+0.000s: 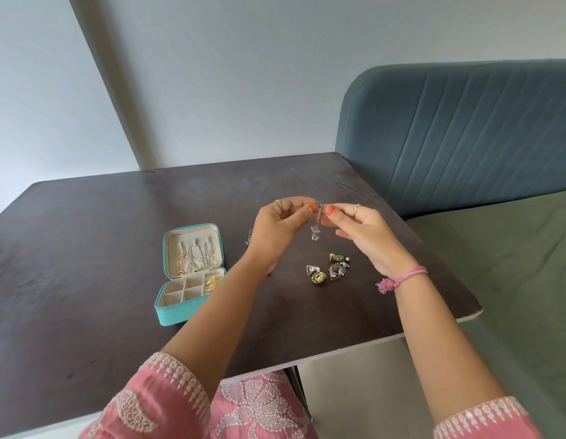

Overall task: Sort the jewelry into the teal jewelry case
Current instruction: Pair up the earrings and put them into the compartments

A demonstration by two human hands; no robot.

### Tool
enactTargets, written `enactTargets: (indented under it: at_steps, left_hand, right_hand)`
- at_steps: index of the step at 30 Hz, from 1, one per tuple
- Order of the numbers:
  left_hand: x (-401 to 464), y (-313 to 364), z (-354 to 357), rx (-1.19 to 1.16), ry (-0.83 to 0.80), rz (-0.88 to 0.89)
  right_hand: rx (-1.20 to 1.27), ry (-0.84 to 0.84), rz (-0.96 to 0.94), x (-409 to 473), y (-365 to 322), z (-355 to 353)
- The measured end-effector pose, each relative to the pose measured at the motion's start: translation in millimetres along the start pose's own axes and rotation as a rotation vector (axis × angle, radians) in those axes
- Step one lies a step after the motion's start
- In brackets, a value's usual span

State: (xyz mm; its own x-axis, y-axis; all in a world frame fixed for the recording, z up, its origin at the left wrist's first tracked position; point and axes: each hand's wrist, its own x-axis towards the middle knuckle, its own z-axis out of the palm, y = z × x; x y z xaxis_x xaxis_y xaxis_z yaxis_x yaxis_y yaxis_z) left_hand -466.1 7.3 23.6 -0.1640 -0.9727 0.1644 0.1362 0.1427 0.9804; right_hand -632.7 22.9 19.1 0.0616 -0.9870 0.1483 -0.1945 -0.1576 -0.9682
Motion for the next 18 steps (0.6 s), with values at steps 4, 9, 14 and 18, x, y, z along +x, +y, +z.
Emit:
enactTargets:
  at_steps: [4,9,14,18]
  left_hand:
    - [1,0,-5,-0.051,-0.051,-0.032]
    - [2,3,-5,-0.108,-0.149,-0.096]
    - [0,6,-6,-0.034,-0.141,-0.121]
    - [-2,10,-5,0.039,-0.15,-0.104]
  right_hand:
    - [0.034,-0.012,-0.026,1,-7,1]
    - [0.04,0.018,-0.045,2,-7,4]
    - [-0.006,0.039,-0.057,1,-8,0]
    - [-0.132,0.012,-0.074,4,-15,-6]
